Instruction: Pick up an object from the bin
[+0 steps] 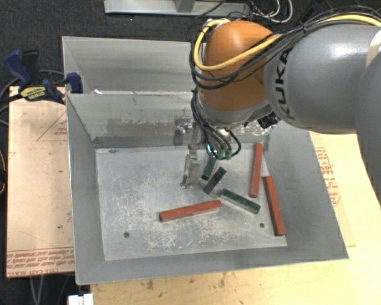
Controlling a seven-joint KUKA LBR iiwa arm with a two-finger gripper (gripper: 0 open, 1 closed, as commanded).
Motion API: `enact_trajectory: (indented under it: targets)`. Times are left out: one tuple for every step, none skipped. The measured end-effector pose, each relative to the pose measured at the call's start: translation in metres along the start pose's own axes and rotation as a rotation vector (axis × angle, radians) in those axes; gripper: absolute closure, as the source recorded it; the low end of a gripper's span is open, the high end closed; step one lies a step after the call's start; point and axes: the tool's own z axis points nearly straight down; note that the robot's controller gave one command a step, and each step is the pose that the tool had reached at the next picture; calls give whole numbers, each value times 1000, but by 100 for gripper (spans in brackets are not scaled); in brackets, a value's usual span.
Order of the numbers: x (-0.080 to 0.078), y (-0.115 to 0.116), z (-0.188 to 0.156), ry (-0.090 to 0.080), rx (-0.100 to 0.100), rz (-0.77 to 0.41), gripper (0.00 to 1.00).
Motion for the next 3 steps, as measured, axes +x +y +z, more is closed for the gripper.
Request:
enact_trajectory:
  targets:
    - [64, -11, 135, 3, 1, -123, 0]
    - [61, -11, 131, -6, 0, -121, 100]
    - [86, -60, -20, -16, 2, -249, 100]
